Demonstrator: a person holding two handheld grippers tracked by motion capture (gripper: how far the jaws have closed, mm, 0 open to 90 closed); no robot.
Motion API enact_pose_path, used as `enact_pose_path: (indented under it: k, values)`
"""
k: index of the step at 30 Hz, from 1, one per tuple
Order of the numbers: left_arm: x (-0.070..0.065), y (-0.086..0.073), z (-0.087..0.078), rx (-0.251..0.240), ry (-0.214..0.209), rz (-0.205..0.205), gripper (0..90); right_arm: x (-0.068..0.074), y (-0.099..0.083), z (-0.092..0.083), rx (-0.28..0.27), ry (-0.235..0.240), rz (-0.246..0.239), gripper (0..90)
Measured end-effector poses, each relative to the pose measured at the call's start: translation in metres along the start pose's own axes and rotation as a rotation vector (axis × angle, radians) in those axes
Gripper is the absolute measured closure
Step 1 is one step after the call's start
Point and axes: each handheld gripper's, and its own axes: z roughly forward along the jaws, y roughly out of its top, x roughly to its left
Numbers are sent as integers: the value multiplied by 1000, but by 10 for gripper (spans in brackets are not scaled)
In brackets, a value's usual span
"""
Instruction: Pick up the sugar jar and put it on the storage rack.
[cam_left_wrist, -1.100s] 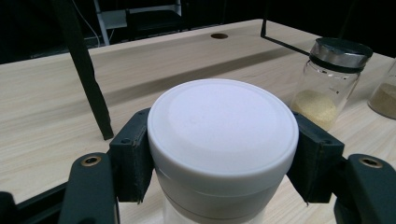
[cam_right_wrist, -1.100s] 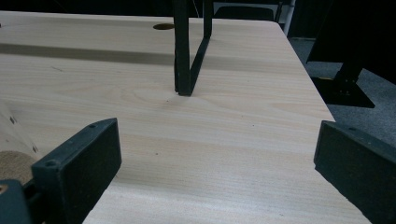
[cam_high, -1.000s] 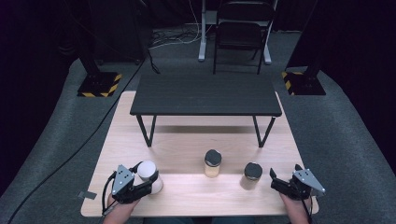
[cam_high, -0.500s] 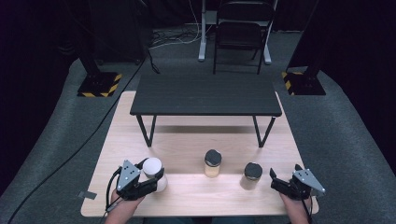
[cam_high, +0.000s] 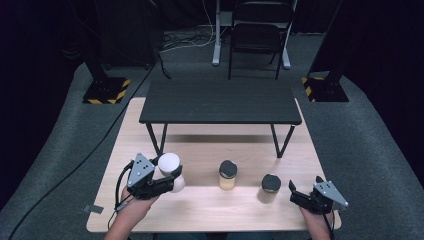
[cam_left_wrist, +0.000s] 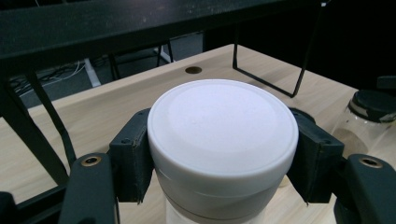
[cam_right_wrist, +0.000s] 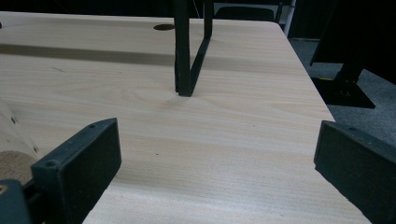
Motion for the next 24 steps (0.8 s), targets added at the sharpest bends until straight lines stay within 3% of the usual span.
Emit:
enact_pose_path:
  k: [9,15,24]
  values:
    - [2,35,1,-31,-24,0,334,0,0,0,-1,1,2,0]
    - [-1,58,3,-37,-26,28,334,0,0,0,-1,2,3,0]
    - [0,86,7,-53,-30,35,334,-1,0,0,-2,2,5,0]
